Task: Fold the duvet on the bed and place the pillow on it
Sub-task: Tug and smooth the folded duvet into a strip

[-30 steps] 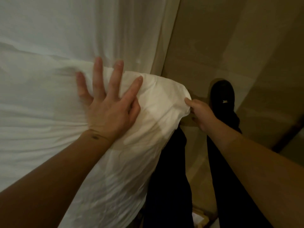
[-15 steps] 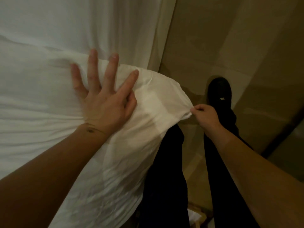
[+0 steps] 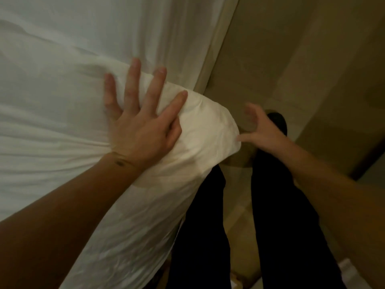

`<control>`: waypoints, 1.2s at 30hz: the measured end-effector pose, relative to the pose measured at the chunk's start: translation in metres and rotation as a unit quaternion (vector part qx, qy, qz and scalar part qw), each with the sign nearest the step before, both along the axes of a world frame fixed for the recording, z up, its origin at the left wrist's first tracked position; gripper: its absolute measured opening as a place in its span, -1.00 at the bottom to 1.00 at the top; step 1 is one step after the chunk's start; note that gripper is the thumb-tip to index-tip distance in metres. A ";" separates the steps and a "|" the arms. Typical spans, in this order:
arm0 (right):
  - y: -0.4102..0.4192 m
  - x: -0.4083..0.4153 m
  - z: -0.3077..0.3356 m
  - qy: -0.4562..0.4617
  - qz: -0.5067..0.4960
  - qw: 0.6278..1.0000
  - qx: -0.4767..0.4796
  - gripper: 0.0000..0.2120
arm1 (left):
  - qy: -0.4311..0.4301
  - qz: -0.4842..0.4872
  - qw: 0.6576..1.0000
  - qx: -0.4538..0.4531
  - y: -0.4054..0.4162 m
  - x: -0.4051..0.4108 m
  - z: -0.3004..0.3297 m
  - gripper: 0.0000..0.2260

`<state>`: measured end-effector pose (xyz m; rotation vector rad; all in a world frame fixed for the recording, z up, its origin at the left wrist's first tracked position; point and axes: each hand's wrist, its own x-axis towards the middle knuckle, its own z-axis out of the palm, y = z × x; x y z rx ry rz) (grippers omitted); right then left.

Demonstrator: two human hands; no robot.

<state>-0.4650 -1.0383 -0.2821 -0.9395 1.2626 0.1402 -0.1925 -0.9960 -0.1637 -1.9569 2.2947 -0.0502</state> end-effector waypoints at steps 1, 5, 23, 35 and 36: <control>-0.021 0.015 0.004 -0.047 0.055 0.996 -0.043 0.08 | 0.000 0.000 1.000 -0.005 0.000 0.000 0.000 -0.67; -0.079 0.082 0.022 -0.167 0.359 0.907 -0.141 0.25 | 0.009 -0.002 1.000 -0.022 -0.001 0.000 -0.001 -0.66; -0.074 0.073 -0.055 -0.014 0.405 0.876 -0.262 -0.79 | -0.020 -0.029 0.999 -0.032 0.004 0.005 -0.012 -0.67; -0.040 0.145 0.241 0.050 0.629 0.755 -0.178 -0.53 | 0.245 0.426 0.822 0.289 0.103 -0.041 0.155 -0.57; -0.021 0.149 0.276 0.045 0.633 0.752 -0.180 -0.45 | 0.269 0.470 0.775 0.326 0.133 -0.051 0.184 -0.55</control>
